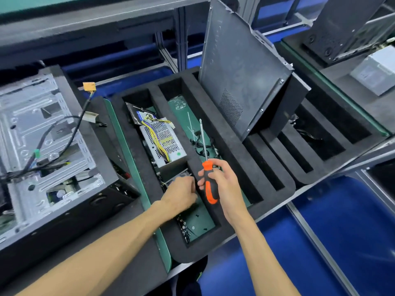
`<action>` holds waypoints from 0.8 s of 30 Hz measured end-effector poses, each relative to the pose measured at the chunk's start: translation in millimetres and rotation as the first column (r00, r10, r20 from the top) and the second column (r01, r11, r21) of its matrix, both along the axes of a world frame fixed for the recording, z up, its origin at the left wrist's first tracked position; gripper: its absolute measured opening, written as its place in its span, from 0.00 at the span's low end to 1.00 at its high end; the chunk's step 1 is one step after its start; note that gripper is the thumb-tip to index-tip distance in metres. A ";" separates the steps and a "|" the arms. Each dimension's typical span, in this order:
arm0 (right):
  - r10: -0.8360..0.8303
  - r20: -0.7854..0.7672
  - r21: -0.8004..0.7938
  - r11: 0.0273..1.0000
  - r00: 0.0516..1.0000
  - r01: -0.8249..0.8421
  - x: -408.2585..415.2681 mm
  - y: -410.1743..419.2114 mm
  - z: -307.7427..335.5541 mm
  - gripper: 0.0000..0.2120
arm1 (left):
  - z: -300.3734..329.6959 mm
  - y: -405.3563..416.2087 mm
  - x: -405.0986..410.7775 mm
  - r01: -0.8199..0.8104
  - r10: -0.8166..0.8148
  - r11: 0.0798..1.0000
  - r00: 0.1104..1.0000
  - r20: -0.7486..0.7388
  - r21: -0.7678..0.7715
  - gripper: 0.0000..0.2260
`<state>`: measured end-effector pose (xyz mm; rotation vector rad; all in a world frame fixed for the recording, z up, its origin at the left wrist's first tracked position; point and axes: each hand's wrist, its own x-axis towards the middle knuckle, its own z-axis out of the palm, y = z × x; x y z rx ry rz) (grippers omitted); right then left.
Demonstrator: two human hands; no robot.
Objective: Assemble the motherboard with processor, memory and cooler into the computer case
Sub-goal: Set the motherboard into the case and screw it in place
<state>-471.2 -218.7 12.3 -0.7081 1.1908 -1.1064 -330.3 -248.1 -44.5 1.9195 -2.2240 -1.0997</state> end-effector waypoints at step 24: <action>0.337 -0.060 -0.238 0.909 0.940 -0.341 159.3 38.8 111.8 0.09 | 221.9 31.3 214.0 -0.593 0.377 0.728 -0.072 -0.923 0.344 0.07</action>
